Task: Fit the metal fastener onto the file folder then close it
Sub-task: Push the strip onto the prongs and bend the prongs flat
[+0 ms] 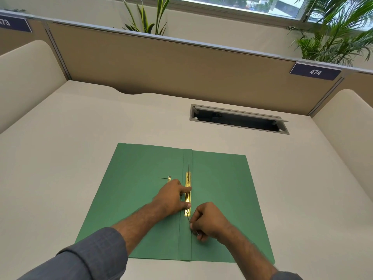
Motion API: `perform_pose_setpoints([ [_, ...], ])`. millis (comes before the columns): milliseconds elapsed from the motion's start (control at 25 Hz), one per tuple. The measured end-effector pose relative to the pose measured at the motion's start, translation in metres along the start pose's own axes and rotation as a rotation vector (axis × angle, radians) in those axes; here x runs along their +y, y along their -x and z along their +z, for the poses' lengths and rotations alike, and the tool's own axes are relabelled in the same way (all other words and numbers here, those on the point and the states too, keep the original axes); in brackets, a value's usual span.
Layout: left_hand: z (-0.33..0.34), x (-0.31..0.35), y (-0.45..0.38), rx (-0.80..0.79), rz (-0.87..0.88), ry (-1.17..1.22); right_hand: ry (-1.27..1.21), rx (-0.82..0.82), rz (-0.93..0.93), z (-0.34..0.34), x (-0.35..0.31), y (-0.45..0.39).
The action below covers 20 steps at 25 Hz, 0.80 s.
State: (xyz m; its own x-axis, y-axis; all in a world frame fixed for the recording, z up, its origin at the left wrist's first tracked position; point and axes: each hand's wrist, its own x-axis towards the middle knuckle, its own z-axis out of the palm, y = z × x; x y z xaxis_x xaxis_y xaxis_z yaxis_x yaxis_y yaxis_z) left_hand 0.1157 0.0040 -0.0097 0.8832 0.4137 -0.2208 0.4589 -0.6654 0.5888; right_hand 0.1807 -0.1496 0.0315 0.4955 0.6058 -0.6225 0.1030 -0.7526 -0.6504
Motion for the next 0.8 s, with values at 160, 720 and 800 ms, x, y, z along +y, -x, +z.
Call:
perform_pose_setpoints([
  [160, 0.002, -0.002, 0.002, 0.009, 0.024, 0.018, 0.125, -0.027, 0.002, -0.009, 0.0, -0.004],
  [720, 0.003, 0.001, 0.008, 0.048, 0.144, -0.181, 0.136, 0.377, -0.311, -0.032, -0.044, -0.069],
  [800, 0.004, 0.004, 0.01, 0.029, 0.151, -0.24, 0.205, 0.42, -0.328, -0.031, -0.043, -0.078],
])
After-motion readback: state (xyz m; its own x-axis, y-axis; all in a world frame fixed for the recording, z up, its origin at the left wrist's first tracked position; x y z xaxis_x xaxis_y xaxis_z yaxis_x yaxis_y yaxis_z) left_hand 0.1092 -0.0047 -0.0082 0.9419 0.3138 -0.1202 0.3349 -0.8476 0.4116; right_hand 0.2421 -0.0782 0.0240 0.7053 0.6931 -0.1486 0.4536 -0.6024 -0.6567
